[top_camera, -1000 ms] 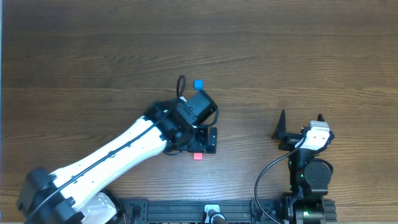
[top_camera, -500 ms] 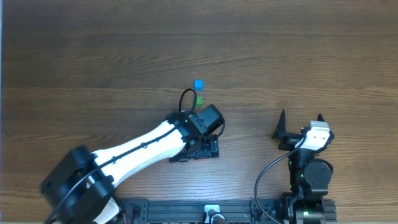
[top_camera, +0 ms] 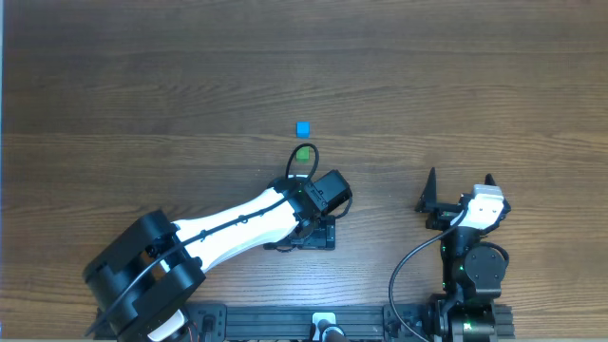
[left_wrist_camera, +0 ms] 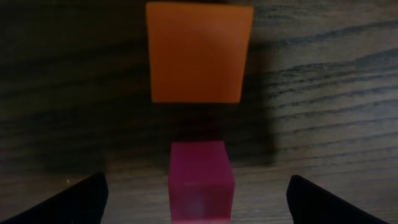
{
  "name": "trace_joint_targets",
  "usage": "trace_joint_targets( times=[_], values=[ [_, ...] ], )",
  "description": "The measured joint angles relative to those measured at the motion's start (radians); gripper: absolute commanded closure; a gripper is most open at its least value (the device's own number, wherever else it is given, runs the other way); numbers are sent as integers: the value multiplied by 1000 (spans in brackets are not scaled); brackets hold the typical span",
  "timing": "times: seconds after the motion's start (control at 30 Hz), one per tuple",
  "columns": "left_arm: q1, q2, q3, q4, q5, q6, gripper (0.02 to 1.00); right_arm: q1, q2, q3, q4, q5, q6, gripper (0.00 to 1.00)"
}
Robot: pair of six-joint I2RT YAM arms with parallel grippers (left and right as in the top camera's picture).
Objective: Stack Cubes
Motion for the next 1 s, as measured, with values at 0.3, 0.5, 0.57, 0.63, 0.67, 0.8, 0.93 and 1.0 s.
trace_joint_targets(
  times=[0.3, 0.5, 0.57, 0.63, 0.67, 0.8, 0.93, 1.0],
  values=[
    [0, 0, 0, 0, -4, 64, 215, 0, 0, 0, 0, 0, 0, 7],
    [0, 3, 0, 0, -7, 75, 268, 0, 0, 0, 0, 0, 0, 9],
    [0, 8, 0, 0, -10, 75, 279, 0, 0, 0, 0, 0, 1, 7],
    [0, 13, 0, 0, -10, 75, 305, 0, 0, 0, 0, 0, 0, 9],
    [0, 15, 0, 0, -10, 75, 325, 0, 0, 0, 0, 0, 0, 9],
    [0, 19, 0, 1, -11, 74, 432, 0, 0, 0, 0, 0, 0, 7],
    [0, 22, 0, 1, -14, 72, 478, 0, 0, 0, 0, 0, 1, 9],
    [0, 23, 0, 1, -14, 71, 535, 0, 0, 0, 0, 0, 0, 9]
  ],
)
